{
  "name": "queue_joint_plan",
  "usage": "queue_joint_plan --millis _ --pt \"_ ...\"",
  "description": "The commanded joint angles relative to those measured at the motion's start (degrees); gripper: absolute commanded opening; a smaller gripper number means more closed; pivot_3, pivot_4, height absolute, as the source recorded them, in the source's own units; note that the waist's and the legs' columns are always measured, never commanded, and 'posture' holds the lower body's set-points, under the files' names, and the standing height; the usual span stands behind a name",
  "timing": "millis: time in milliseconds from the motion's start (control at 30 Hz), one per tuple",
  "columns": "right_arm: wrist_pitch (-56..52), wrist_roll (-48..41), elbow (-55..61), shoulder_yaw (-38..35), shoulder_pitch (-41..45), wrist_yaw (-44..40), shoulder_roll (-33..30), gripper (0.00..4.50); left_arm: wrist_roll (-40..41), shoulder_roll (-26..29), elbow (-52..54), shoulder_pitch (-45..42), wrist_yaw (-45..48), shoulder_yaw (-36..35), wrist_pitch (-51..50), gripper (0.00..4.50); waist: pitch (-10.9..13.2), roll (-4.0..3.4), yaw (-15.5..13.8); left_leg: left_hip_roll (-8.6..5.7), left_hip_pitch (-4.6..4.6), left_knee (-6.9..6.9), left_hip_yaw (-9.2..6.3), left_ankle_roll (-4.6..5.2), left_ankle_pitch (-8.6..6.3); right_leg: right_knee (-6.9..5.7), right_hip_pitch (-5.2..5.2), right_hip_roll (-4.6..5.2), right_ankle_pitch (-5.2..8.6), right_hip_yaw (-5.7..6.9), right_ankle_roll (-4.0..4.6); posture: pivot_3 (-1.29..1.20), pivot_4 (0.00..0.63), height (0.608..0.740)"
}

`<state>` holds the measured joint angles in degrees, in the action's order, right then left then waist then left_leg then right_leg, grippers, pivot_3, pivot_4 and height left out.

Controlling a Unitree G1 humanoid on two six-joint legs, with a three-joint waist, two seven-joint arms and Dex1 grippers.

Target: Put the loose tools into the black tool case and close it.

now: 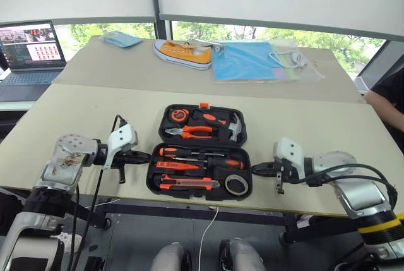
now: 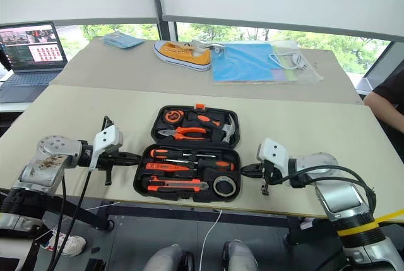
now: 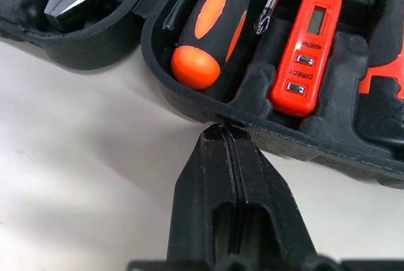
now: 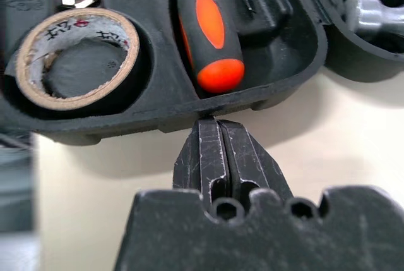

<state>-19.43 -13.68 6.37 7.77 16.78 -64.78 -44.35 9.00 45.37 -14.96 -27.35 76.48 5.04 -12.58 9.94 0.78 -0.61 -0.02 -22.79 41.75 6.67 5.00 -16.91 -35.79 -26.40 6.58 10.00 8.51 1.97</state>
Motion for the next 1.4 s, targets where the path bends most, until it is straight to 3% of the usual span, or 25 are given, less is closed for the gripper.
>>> queue_joint_plan --millis 33,67,100,167,267,533,667,800,833,900,1100,1233,1400 --pt "1.87 0.49 3.73 -0.88 0.21 1.90 0.53 0.00 0.38 -0.72 2.44 0.47 1.22 1.55 2.19 0.06 0.00 0.00 -0.02 0.00 0.01 0.00 0.00 -0.04 -0.02 0.00 0.00 0.01 0.00 -0.02 0.00 0.00 0.150 0.718" --pt "0.35 0.98 2.78 -1.85 -0.25 2.68 -0.53 0.00 -0.66 0.14 0.29 0.07 -0.15 0.88 1.74 0.06 0.00 0.00 -0.05 0.00 0.02 0.00 0.00 -0.09 -0.05 -0.01 0.01 0.02 0.00 -0.02 0.00 0.00 0.150 0.718" --pt "-0.33 1.51 2.02 -2.72 -0.70 3.08 -1.58 0.29 -1.78 1.03 -1.89 -0.32 -1.28 0.34 1.93 0.28 0.00 -0.01 -0.07 -0.01 0.02 0.00 0.00 -0.11 -0.06 -0.01 0.01 0.02 0.00 -0.02 0.00 0.00 0.150 0.718" --pt "-2.21 1.48 1.10 -4.39 -1.27 3.33 -3.69 0.88 -2.13 2.75 -5.99 -1.21 -1.76 -0.94 1.10 0.85 0.00 0.00 -0.12 -0.01 0.02 0.00 0.00 -0.11 -0.06 -0.03 0.01 0.04 0.00 -0.01 0.00 0.00 0.150 0.718" --pt "-9.39 -2.64 0.06 -7.86 0.88 4.82 -4.03 1.92 1.52 2.34 -12.16 -7.10 -3.57 -3.84 -9.90 1.89 0.00 0.00 -0.16 -0.01 0.03 0.01 0.00 -0.07 -0.04 -0.05 0.02 0.06 0.00 0.01 0.00 0.00 0.150 0.718" --pt "-33.14 -9.92 -9.51 -11.41 19.90 15.75 6.09 4.46 2.89 -6.14 -31.67 -29.29 -10.75 -4.76 -32.95 4.45 0.09 0.17 -0.03 0.00 0.06 0.10 -0.01 -0.01 0.10 -0.23 0.06 -0.03 -0.10 0.02 -0.16 0.00 0.150 0.718" --pt "-40.18 -8.29 -19.84 -10.91 28.44 23.09 12.03 4.46 1.84 -12.15 -40.22 -36.42 -16.40 -5.56 -32.21 4.45 0.08 0.18 0.12 -0.02 -0.02 0.10 0.03 0.01 0.12 -0.30 0.01 -0.07 -0.15 0.04 -0.08 0.00 0.150 0.718" --pt "-38.88 -6.00 -26.18 -8.61 31.02 24.79 14.14 4.46 0.51 -15.20 -45.18 -39.01 -19.38 -5.34 -29.57 4.45 0.08 0.18 0.55 -0.07 -0.36 0.04 0.10 0.02 0.13 -0.31 -0.17 -0.17 -0.38 0.11 0.31 0.00 0.150 0.718" --pt "-38.05 -5.47 -27.57 -8.05 31.40 25.03 14.65 3.93 0.38 -15.79 -46.14 -39.32 -20.12 -5.51 -28.91 4.22 0.08 0.18 0.62 -0.11 -0.45 -0.02 0.14 0.02 0.13 -0.27 -0.25 -0.20 -0.37 0.11 0.31 0.00 0.150 0.718" --pt "-37.00 -4.72 -29.27 -7.38 31.92 25.21 15.18 3.39 0.17 -16.34 -47.54 -39.66 -20.94 -5.91 -27.95 3.75 0.08 0.17 0.98 -0.14 -0.44 -0.07 0.22 0.02 0.13 -0.27 -0.24 -0.32 -0.36 0.12 0.28 0.00 0.150 0.718" --pt "-35.67 -3.89 -31.86 -7.62 32.80 26.52 17.09 1.30 -0.06 -16.90 -50.47 -39.70 -22.17 -7.95 -26.72 1.39 0.08 0.17 1.45 -0.09 -0.01 -0.08 0.25 -0.01 0.12 -0.10 0.12 -0.04 -0.06 0.08 -0.21 0.00 0.150 0.718" --pt "-35.23 -3.94 -31.66 -7.82 33.05 27.10 17.88 0.06 -0.50 -17.19 -50.44 -39.07 -21.49 -7.92 -26.41 0.08 0.05 0.15 1.43 -0.10 0.25 -0.06 0.26 -0.49 -0.11 -0.32 0.23 0.16 -0.07 -0.02 -0.20 0.00 0.150 0.718" --pt "-27.10 -3.78 -26.83 -9.61 33.12 28.58 19.90 0.06 1.01 -17.57 -46.09 -37.05 -19.42 -9.47 -19.77 0.08 0.04 0.14 1.62 -0.10 0.33 -0.05 0.32 -0.57 -0.07 -0.43 0.24 0.21 -0.09 -0.06 -0.18 0.00 0.150 0.718"
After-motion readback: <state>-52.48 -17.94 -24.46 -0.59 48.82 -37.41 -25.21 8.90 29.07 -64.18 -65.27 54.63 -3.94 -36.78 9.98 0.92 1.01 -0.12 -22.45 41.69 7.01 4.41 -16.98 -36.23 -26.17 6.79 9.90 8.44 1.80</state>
